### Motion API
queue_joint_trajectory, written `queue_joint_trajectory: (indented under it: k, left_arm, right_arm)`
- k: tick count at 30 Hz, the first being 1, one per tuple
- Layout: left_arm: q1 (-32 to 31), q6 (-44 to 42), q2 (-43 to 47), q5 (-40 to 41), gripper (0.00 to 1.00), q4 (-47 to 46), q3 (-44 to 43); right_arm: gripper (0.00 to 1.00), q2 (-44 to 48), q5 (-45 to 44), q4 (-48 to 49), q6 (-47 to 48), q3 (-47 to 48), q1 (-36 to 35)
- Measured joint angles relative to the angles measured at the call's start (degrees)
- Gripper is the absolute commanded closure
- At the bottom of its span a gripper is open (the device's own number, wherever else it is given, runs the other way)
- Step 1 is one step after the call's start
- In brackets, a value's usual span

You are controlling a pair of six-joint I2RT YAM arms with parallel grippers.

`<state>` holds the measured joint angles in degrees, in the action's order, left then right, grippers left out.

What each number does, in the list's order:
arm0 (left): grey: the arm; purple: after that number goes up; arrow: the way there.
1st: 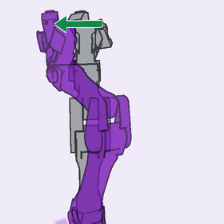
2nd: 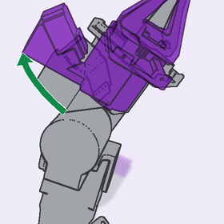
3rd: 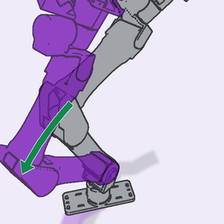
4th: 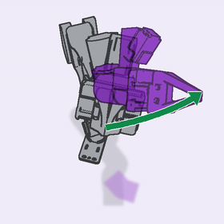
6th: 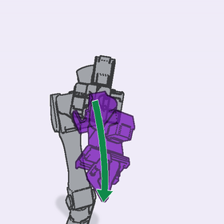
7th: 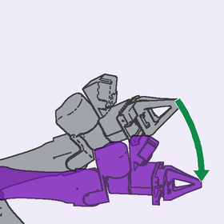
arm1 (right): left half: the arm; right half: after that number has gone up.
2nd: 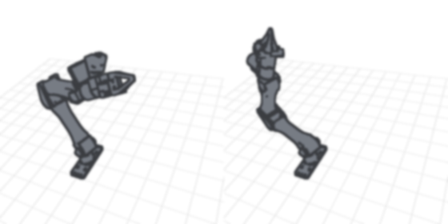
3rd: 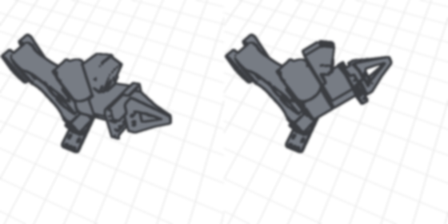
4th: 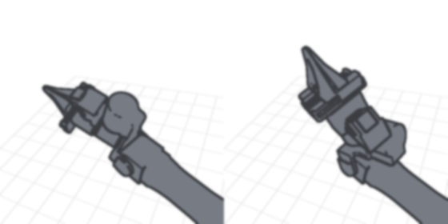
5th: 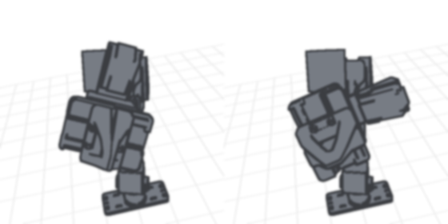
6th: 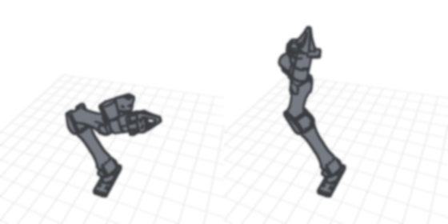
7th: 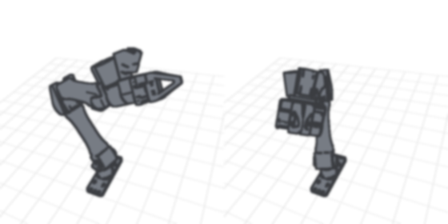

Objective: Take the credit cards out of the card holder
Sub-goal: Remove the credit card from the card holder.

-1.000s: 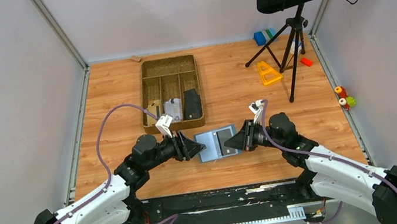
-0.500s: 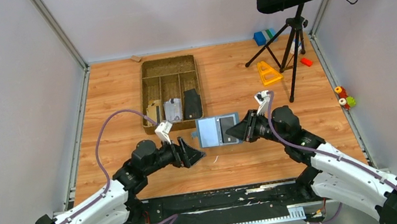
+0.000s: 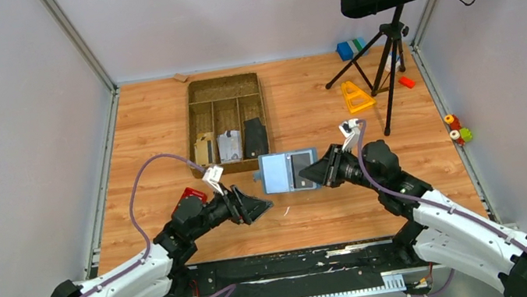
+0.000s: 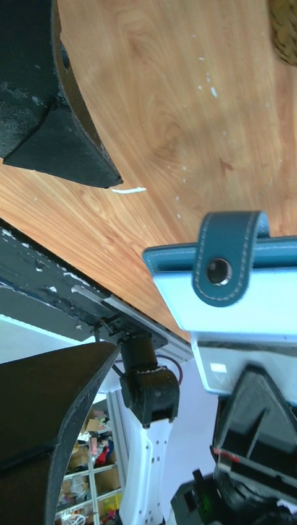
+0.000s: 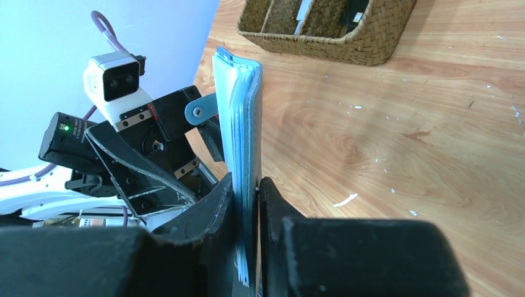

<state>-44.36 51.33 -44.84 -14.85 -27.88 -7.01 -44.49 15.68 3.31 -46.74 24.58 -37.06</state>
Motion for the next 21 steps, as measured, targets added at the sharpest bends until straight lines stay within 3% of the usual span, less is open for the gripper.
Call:
queue_joint_trajectory:
  k: [9,15,21]
  left_arm:
    - [-0.17,-0.26,-1.27,0.02,0.0,-7.96,-0.02]
    - [-0.17,-0.46,-5.51,0.22,0.0,-13.22,-0.33]
    - [-0.17,-0.44,-10.16,0.42,0.03,-18.27,-1.64]
  right_arm:
    - [1.0,-3.13,6.21,6.03,-2.4,-0.28,0.0]
    - [1.0,-6.93,10.78,13.66,-4.7,-3.65,-0.04]
    - [1.0,-8.24,11.45,15.08,-5.03,-4.28,-0.15]
